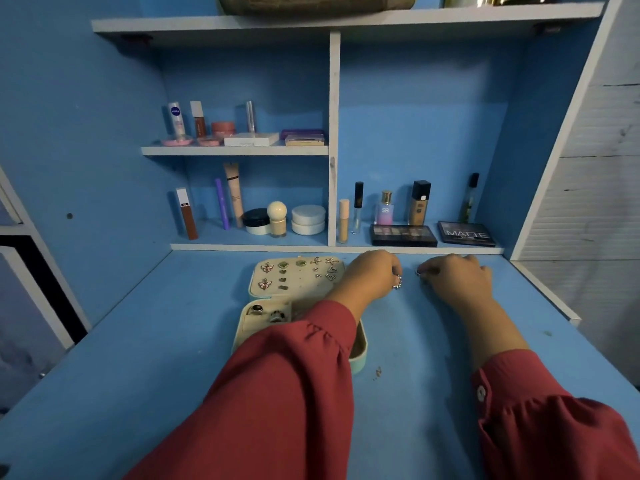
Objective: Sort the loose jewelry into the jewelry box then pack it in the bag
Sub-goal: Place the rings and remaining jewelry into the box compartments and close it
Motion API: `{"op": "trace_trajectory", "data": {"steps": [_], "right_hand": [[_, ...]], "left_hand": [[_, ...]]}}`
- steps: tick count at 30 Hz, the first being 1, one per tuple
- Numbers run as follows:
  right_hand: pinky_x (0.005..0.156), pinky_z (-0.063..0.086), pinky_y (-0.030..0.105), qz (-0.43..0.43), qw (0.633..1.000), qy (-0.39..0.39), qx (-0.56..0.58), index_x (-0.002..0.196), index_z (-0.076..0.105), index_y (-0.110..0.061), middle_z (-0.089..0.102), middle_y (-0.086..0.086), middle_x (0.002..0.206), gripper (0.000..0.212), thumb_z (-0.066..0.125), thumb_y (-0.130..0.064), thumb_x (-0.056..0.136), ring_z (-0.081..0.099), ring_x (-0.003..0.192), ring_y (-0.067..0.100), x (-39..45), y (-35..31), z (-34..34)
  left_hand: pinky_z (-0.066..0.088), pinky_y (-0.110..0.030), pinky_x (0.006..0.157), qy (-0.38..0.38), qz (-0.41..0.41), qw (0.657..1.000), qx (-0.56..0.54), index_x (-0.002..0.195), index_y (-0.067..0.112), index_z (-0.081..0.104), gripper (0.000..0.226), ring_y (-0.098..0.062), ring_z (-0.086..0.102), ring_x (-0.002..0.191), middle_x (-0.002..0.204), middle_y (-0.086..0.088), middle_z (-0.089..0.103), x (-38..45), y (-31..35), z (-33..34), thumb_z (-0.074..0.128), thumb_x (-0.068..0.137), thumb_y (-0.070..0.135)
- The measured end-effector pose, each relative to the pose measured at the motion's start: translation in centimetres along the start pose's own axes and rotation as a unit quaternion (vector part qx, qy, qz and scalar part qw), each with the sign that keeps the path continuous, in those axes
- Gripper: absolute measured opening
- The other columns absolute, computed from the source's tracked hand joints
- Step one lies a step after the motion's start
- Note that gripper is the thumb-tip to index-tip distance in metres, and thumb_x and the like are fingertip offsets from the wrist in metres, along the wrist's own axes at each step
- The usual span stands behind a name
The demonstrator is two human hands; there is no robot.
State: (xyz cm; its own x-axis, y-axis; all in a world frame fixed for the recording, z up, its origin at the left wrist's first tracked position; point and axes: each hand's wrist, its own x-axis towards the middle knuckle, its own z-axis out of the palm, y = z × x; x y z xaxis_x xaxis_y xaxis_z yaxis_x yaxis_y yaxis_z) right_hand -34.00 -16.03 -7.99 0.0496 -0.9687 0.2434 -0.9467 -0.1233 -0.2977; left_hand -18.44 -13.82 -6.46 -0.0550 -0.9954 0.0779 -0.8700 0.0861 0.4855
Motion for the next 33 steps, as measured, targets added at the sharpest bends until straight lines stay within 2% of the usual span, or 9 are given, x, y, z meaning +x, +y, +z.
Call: {"op": "trace_trajectory", "data": {"steps": [3,8,12,15,18,22,26,30,33], "right_hand": [[0.094,0.029,0.037,-0.001,1.000,-0.005,-0.007,0.107,0.069,-0.038,0.063,0.000,0.121,0.028,0.051,-0.023,0.092,0.043,0.119,0.028,0.0,-0.2,0.0],[0.092,0.029,0.037,0.010,0.999,-0.002,-0.049,0.099,0.070,-0.028,0.064,0.002,0.109,0.022,0.050,-0.032,0.090,0.044,0.115,0.027,0.0,-0.7,0.0],[0.088,0.030,0.037,-0.002,0.998,0.011,-0.057,0.095,0.068,-0.018,0.063,0.005,0.102,0.023,0.048,-0.029,0.091,0.045,0.111,0.028,-0.1,-1.0,-0.1],[0.085,0.035,0.037,-0.010,0.998,0.057,-0.001,0.095,0.065,-0.012,0.065,0.010,0.096,0.024,0.045,-0.025,0.094,0.048,0.106,0.032,-0.1,-1.6,0.0],[0.069,0.038,0.034,-0.045,0.984,0.088,0.149,0.091,0.063,-0.006,0.066,0.012,0.086,0.023,0.047,-0.021,0.096,0.054,0.088,0.032,-0.5,-3.0,-0.2],[0.064,0.028,0.024,-0.064,0.948,0.031,0.311,0.097,0.062,-0.006,0.060,0.000,0.089,0.024,0.049,-0.027,0.099,0.050,0.083,0.016,-2.4,-6.6,-0.7],[0.068,0.037,0.023,-0.077,0.911,-0.016,0.405,0.089,0.066,-0.011,0.065,-0.006,0.081,0.026,0.051,-0.030,0.098,0.056,0.076,0.006,-4.0,-10.1,-0.4],[0.059,0.042,0.006,-0.103,0.875,-0.095,0.463,0.092,0.068,-0.012,0.066,-0.007,0.078,0.023,0.051,-0.026,0.098,0.054,0.069,0.001,-6.0,-12.6,-0.3],[0.062,0.043,0.010,-0.136,0.876,-0.128,0.445,0.086,0.066,-0.019,0.067,-0.009,0.076,0.021,0.050,-0.026,0.098,0.054,0.065,-0.002,-7.1,-13.4,-0.3]], "left_hand": [[0.051,-0.032,0.082,0.006,0.004,1.000,-0.008,0.096,0.016,0.069,0.011,-0.025,0.062,0.096,0.102,-0.005,0.067,-0.3,0.2,-0.3,0.061,0.089,0.012],[0.052,-0.035,0.082,0.022,0.012,0.998,-0.053,0.085,0.013,0.063,0.009,-0.028,0.062,0.095,0.104,-0.011,0.067,-1.6,0.7,-2.3,0.056,0.090,0.009],[0.056,-0.031,0.074,0.025,0.011,0.979,-0.202,0.082,0.005,0.065,0.007,-0.016,0.062,0.069,0.081,-0.011,0.067,-4.1,-0.3,-5.1,0.059,0.086,0.003],[0.052,-0.017,0.060,0.034,0.001,0.957,-0.290,0.090,0.001,0.067,0.007,-0.008,0.059,0.060,0.074,-0.007,0.065,-6.6,-2.2,-7.4,0.060,0.088,0.002],[0.050,-0.018,0.057,0.057,-0.018,0.931,-0.359,0.093,0.006,0.068,0.010,-0.009,0.060,0.063,0.076,-0.006,0.068,-9.1,-5.4,-9.5,0.061,0.088,0.001],[0.050,-0.019,0.058,0.052,-0.042,0.887,-0.457,0.097,0.005,0.067,0.015,-0.012,0.062,0.065,0.082,-0.014,0.072,-12.3,-9.1,-11.5,0.056,0.090,-0.002],[0.056,-0.020,0.066,0.018,-0.059,0.857,-0.511,0.098,0.000,0.068,0.026,-0.020,0.071,0.078,0.093,-0.021,0.072,-15.0,-11.8,-12.2,0.065,0.072,0.001],[0.054,-0.020,0.058,-0.002,-0.065,0.880,-0.471,0.100,0.000,0.067,0.030,-0.020,0.069,0.070,0.082,-0.018,0.072,-16.2,-12.9,-12.1,0.066,0.070,0.005],[0.046,-0.018,0.051,0.000,-0.066,0.901,-0.429,0.097,0.003,0.069,0.029,-0.015,0.063,0.063,0.079,-0.015,0.073,-16.5,-13.3,-12.1,0.068,0.071,0.013]]}}
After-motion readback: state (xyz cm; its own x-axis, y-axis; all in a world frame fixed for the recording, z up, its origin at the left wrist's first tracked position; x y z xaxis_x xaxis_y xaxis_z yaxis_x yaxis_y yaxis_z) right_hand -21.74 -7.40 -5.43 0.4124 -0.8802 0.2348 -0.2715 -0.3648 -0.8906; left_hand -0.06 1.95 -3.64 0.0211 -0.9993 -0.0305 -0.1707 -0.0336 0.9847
